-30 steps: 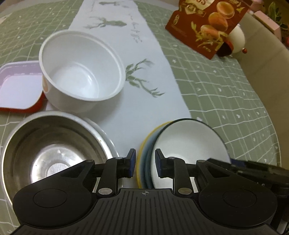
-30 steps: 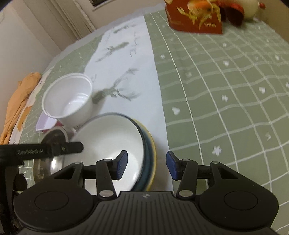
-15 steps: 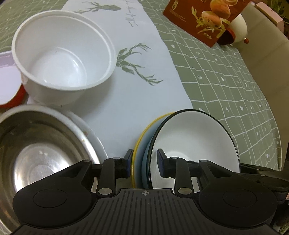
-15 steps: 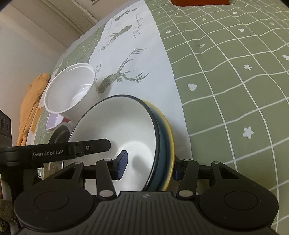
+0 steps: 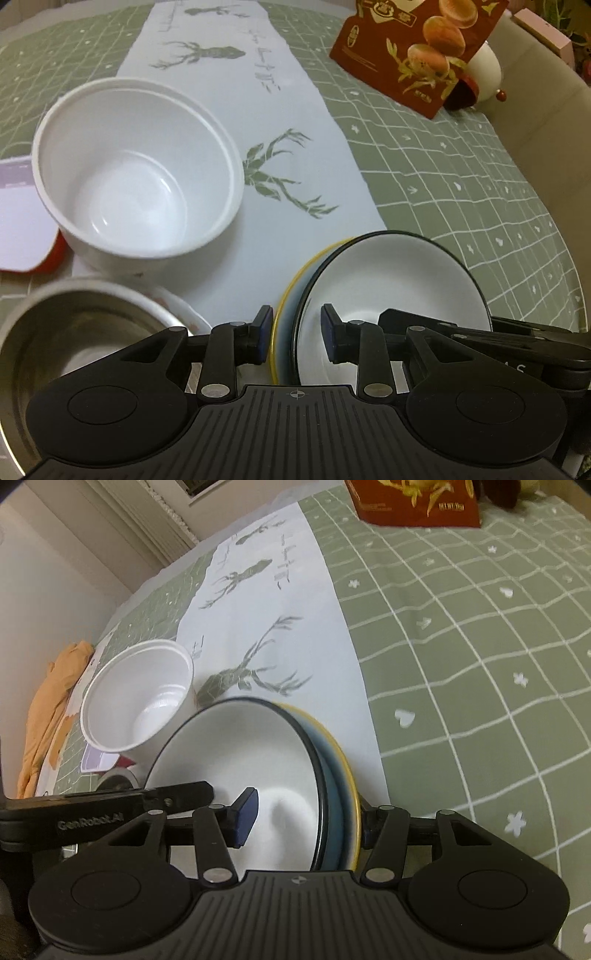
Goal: Organize plates and bowls
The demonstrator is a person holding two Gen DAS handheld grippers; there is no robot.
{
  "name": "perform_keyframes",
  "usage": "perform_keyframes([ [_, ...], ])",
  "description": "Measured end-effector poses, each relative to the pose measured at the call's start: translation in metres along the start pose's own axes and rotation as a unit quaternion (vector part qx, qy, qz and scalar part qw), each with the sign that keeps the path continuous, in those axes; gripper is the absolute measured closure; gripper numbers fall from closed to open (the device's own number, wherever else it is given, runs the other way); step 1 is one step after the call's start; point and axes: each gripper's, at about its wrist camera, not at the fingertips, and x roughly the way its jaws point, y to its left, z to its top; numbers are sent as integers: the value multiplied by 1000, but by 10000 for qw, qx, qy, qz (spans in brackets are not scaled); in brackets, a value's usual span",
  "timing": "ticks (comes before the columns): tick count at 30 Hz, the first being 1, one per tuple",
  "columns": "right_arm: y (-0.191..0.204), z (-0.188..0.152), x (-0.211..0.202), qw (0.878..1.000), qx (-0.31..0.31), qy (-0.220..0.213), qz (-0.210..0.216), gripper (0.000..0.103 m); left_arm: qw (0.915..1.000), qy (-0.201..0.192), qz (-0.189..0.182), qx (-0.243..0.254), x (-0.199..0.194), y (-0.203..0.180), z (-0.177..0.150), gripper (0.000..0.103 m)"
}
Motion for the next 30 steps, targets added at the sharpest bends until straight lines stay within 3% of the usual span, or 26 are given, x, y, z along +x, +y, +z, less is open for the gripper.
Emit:
perform_keyframes([
  [11, -1, -1, 3, 9999, -73, 37, -150, 49, 9997, 23, -218, -55, 0, 6, -1, 75],
  [16, 11, -3, -11, 9966, -466, -238, -632, 50, 9974, -57, -655, -300, -13, 21, -4, 78],
  [20, 36, 0, -33, 9849, -1111, -550, -1213, 48, 9923, -464, -1063, -431, -40, 40, 0, 78],
  [23, 55, 13, -44, 9784, -1340, -571, -1469, 44, 9863, -977, -1258, -420, -65, 57, 14, 78],
  [28, 77, 50, -46, 9810, -972, -345, -1642, 33, 9705, -2025, -1222, -469, -95, 111, 26, 78],
  [29, 82, 55, -43, 9796, -967, -322, -1734, 32, 9661, -2206, -1177, -649, -94, 128, 26, 78],
  [30, 88, 59, -38, 9768, -1003, -310, -1868, 32, 9667, -2173, -1006, -898, -93, 142, 30, 78],
])
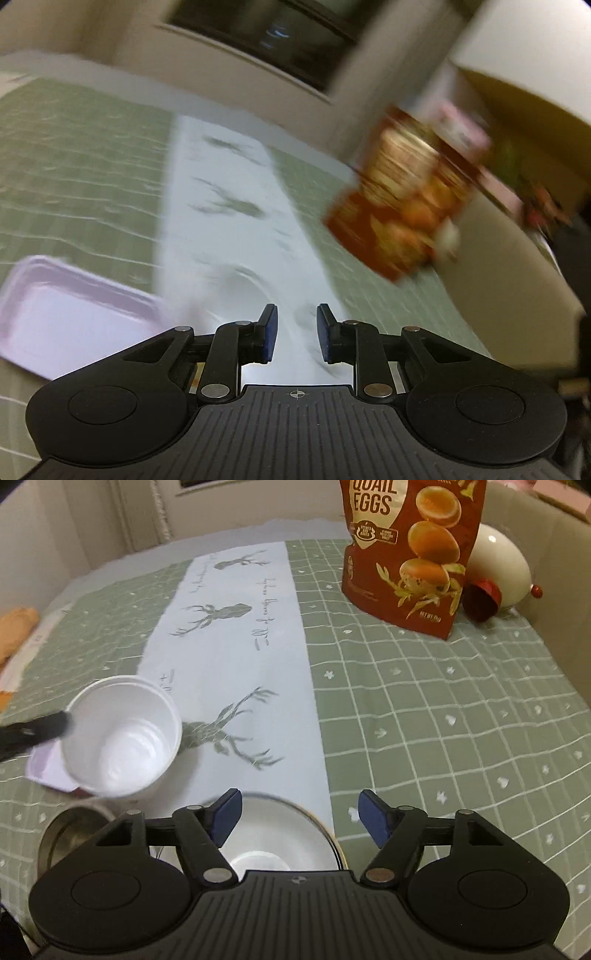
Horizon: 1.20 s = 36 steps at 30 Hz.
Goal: Organize plates and bowls
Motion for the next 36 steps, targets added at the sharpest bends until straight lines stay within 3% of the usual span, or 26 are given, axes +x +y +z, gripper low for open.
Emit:
perform_keyframes([
  [2, 17, 9, 7, 9997, -188, -6, -161, 32, 9988, 123, 318, -345, 1, 29, 8, 78],
  [5, 40, 21, 16, 9998, -180, -28, 47, 32, 9943, 167, 532, -905, 0, 60, 18, 78],
  [8, 64, 31, 24, 9996, -148, -46, 224, 32, 9930, 71, 398, -1108, -4, 69, 24, 78],
  [13, 96, 30, 28, 9985, -337, 235, 351, 31, 9939, 128, 194, -1075, -4, 62, 20, 78],
  [18, 100, 22, 23, 9971, -372, 334, 579, 31, 9951, 55, 153, -978, -4, 55, 20, 77],
  [24, 97, 22, 14, 9985, -403, 140, 339, 31, 9966, 139, 340, -741, 6, 45, 16, 77],
  [28, 93, 30, 17, 9988, -251, 101, 417, 31, 9967, 148, 466, -650, 12, 41, 13, 77],
  [36, 97, 43, 49, 9973, 158, 114, 701, 33, 9972, 304, 291, -621, 23, 34, 8, 77],
])
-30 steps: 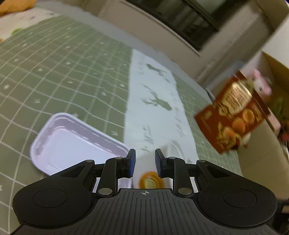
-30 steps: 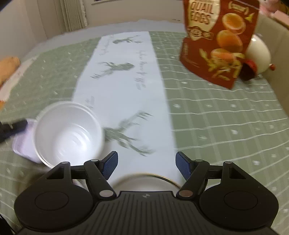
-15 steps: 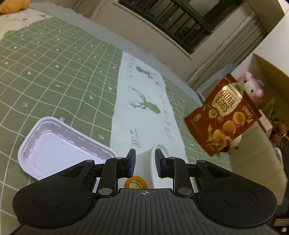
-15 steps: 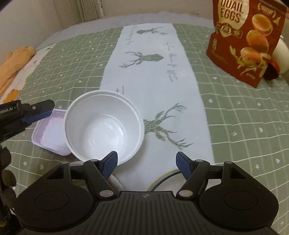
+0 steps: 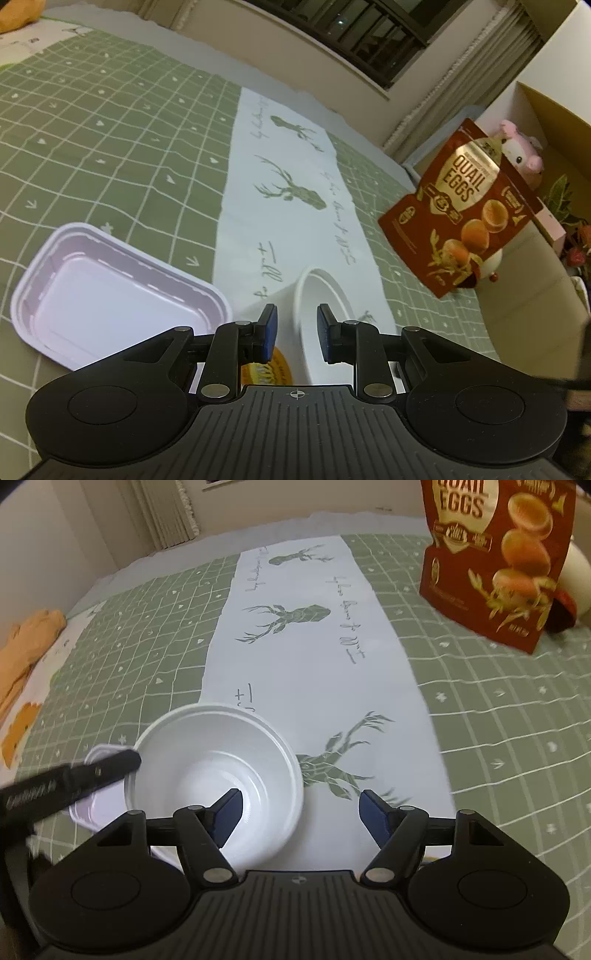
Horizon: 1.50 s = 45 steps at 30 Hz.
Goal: Organize plates and bowls
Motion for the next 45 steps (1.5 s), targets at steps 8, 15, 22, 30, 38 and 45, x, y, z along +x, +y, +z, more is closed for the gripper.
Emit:
perform_keyframes([
  [8, 1, 9, 47, 9992, 271, 289, 20, 37, 9976, 238, 540, 351, 19, -7, -8, 76],
  [15, 1, 3, 89, 9924, 632, 1022, 257, 69, 9942, 831, 656, 184, 50, 7, -16, 74],
  [22, 7, -4, 33, 9988, 221, 426, 102, 72, 9983, 455, -111, 333, 9, -20, -17, 74],
  [30, -11, -32, -75, 9981, -410, -385, -252, 71, 9864, 231, -1438, 760, -42, -71, -34, 73],
  [38, -54, -70, -101, 9965, -270, -68, -792, 68, 9710, 1165, -1555, 1391, -21, -115, -77, 71],
  [45, -83, -88, -100, 9950, 3, 147, -984, 68, 9597, 1778, -1571, 1507, -4, -117, -97, 72],
])
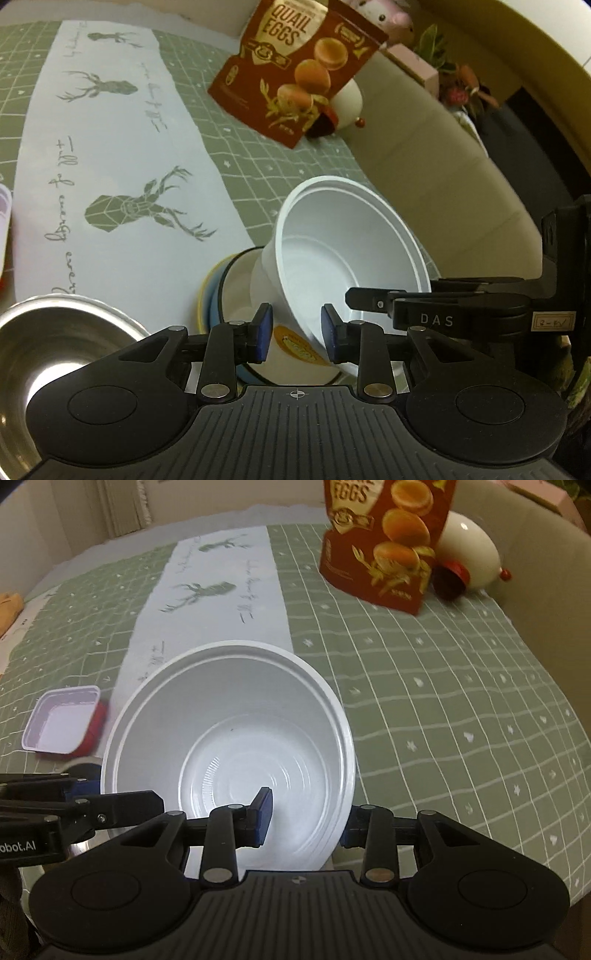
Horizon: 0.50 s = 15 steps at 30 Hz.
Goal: Organize plates and bowls
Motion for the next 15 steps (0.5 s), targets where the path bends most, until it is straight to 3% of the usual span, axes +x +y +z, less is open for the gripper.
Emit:
perform_keyframes([
  [15, 2, -8, 25, 9992, 22, 364, 132, 67, 9996, 89, 216, -140, 5, 9, 4, 72],
])
